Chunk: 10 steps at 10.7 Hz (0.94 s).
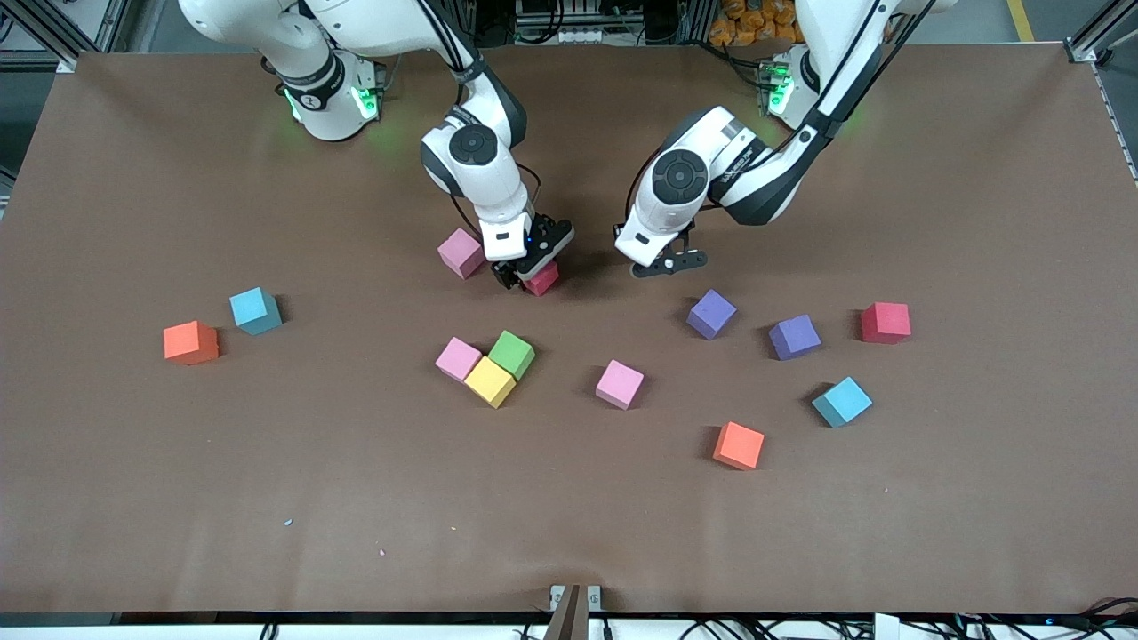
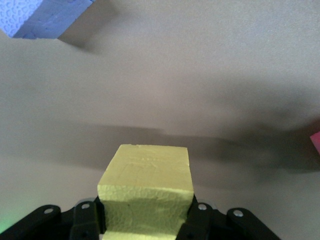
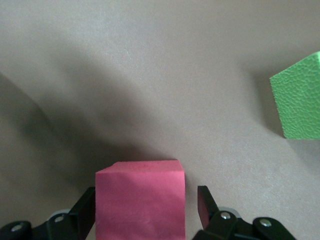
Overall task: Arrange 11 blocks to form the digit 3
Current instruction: 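Grasp the red cube with the right gripper and lift it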
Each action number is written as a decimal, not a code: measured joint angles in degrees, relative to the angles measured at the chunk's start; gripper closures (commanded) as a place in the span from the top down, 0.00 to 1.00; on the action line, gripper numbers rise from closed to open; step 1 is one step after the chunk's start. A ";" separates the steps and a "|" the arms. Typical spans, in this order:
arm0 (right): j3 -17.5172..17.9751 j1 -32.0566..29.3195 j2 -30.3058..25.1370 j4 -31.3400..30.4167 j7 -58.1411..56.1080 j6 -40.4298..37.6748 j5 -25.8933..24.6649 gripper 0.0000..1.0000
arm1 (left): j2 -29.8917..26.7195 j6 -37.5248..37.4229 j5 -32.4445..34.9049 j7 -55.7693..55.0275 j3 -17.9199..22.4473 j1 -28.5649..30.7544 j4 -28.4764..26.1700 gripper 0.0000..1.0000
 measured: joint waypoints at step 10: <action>0.15 0.10 -0.07 0.91 -8.31 -1.99 -0.33 0.00 | 0.05 -2.10 0.00 0.36 0.01 0.01 0.32 0.00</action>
